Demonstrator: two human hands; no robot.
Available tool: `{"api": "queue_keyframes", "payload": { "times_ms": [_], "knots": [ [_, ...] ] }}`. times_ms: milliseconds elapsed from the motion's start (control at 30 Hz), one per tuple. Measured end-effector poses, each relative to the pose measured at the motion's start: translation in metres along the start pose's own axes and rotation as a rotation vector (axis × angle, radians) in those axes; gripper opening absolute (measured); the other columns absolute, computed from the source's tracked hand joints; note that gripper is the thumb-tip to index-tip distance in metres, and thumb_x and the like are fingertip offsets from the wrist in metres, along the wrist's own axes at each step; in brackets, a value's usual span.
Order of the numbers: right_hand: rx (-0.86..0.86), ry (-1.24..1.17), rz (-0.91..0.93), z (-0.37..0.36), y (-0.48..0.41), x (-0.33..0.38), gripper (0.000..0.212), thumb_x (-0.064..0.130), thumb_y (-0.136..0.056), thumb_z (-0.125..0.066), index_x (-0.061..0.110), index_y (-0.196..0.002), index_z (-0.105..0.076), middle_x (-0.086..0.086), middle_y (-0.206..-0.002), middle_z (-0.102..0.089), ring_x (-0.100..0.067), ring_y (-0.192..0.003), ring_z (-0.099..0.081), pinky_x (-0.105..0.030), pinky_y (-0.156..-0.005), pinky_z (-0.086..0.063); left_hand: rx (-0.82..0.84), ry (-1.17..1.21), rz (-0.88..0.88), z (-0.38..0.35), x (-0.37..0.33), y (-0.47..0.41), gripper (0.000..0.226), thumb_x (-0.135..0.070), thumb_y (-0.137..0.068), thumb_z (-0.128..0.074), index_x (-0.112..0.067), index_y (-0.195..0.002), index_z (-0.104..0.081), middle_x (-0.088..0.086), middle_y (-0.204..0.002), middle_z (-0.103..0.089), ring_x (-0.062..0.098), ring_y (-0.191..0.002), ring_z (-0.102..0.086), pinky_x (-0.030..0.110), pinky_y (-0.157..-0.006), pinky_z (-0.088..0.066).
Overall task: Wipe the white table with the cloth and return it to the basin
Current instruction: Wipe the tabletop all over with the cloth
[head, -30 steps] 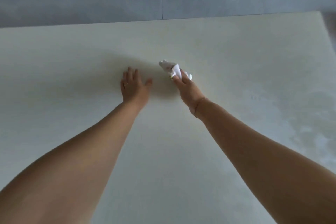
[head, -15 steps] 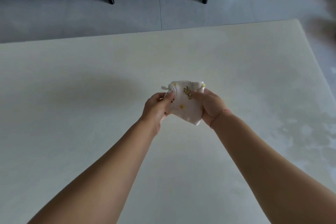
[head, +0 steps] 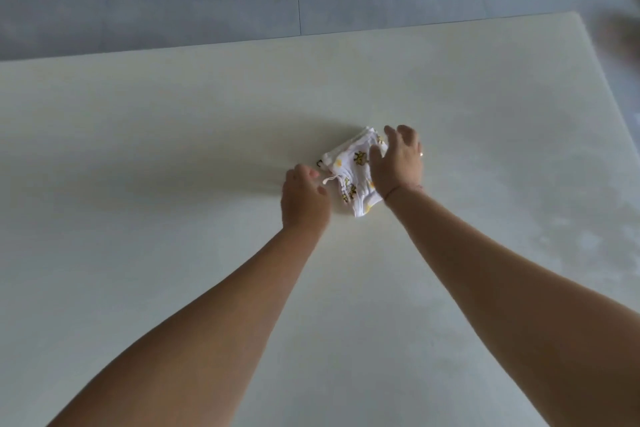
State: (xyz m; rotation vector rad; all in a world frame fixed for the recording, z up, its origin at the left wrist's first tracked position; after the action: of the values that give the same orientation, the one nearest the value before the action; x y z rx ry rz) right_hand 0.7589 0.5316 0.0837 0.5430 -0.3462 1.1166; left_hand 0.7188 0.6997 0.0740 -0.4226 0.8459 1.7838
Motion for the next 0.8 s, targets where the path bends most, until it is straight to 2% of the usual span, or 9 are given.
{"api": "queue_keyframes", "payload": {
  "times_ms": [100, 167, 233, 267, 400, 600, 700, 800],
  "knots": [
    [0.055, 0.118, 0.057, -0.038, 0.025, 0.002, 0.064, 0.035, -0.094, -0.044, 0.015, -0.15, -0.019, -0.008, -0.158, -0.011, -0.024, -0.145, -0.009, -0.04, -0.117, -0.008, -0.179, -0.242, -0.15, 0.007, 0.003, -0.009, 0.036, -0.002, -0.088, -0.046, -0.002, -0.124, -0.053, 0.02, -0.131, -0.049, 0.035, -0.123, -0.043, 0.04, -0.098, -0.03],
    [0.115, 0.225, 0.113, -0.064, 0.038, -0.003, 0.068, 0.049, -0.097, -0.033, 0.024, -0.152, -0.002, -0.002, -0.161, 0.007, -0.021, -0.146, 0.01, -0.045, -0.115, 0.011, -0.187, -0.372, -0.208, 0.001, 0.007, -0.021, 0.042, -0.014, -0.096, -0.041, -0.007, -0.137, -0.045, 0.015, -0.15, -0.034, 0.029, -0.14, -0.028, 0.038, -0.113, -0.016],
    [0.136, 0.311, 0.173, -0.076, 0.037, -0.009, 0.067, 0.056, -0.096, -0.024, 0.031, -0.151, 0.004, 0.0, -0.16, 0.015, -0.02, -0.144, 0.021, -0.045, -0.109, 0.023, -0.163, -0.462, -0.228, -0.007, 0.013, -0.036, 0.05, -0.027, -0.1, -0.036, -0.011, -0.147, -0.03, 0.007, -0.158, -0.018, 0.024, -0.146, -0.013, 0.038, -0.117, -0.003],
    [0.131, 0.345, 0.211, -0.078, 0.03, -0.011, 0.067, 0.059, -0.095, -0.022, 0.032, -0.151, 0.004, 0.001, -0.16, 0.015, -0.02, -0.144, 0.022, -0.044, -0.107, 0.026, -0.154, -0.485, -0.241, -0.01, 0.014, -0.043, 0.054, -0.032, -0.1, -0.036, -0.012, -0.149, -0.026, 0.007, -0.159, -0.015, 0.023, -0.147, -0.011, 0.038, -0.118, -0.002],
    [0.12, 0.393, 0.363, -0.075, -0.013, -0.002, 0.067, 0.065, -0.091, -0.019, 0.036, -0.151, -0.005, 0.007, -0.161, 0.004, -0.021, -0.146, 0.015, -0.048, -0.111, 0.02, -0.202, -0.503, -0.297, -0.017, 0.011, -0.066, 0.059, -0.04, -0.099, -0.037, -0.008, -0.148, -0.027, 0.011, -0.156, -0.023, 0.027, -0.145, -0.019, 0.042, -0.118, -0.011],
    [0.145, 0.449, 0.462, -0.073, -0.085, 0.026, 0.063, 0.062, -0.095, -0.019, 0.036, -0.151, -0.006, 0.005, -0.161, 0.004, -0.024, -0.146, 0.014, -0.053, -0.114, 0.013, -0.202, -0.522, -0.27, -0.028, 0.017, -0.078, 0.063, -0.044, -0.096, -0.028, -0.009, -0.149, -0.025, 0.009, -0.158, -0.019, 0.025, -0.146, -0.015, 0.041, -0.118, -0.009],
    [0.142, 0.364, 0.46, -0.071, -0.118, 0.045, 0.067, 0.067, -0.091, -0.026, 0.033, -0.149, -0.02, 0.006, -0.161, -0.004, -0.024, -0.147, 0.009, -0.053, -0.114, 0.011, -0.195, -0.521, -0.255, -0.028, 0.015, -0.076, 0.064, -0.043, -0.093, -0.026, -0.009, -0.148, -0.027, 0.01, -0.157, -0.022, 0.026, -0.146, -0.018, 0.041, -0.118, -0.011],
    [0.095, 0.27, 0.369, -0.072, -0.147, 0.066, 0.07, 0.066, -0.091, -0.027, 0.02, -0.144, -0.03, 0.008, -0.159, -0.012, -0.022, -0.147, 0.004, -0.054, -0.114, 0.008, -0.187, -0.518, -0.239, -0.027, 0.014, -0.077, 0.064, -0.042, -0.092, -0.028, -0.01, -0.148, -0.028, 0.009, -0.157, -0.023, 0.026, -0.145, -0.019, 0.04, -0.117, -0.01]
  ]
}}
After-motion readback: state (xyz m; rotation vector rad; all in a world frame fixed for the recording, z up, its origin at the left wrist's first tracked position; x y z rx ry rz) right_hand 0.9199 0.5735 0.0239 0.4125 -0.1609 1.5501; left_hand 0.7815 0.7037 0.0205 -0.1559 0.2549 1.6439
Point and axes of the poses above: each hand's wrist, its own y-axis away from the middle knuckle, its own z-axis out of the back of the hand, x = y × z, the point moved 6 cm from there along -y, towards the middle knuckle
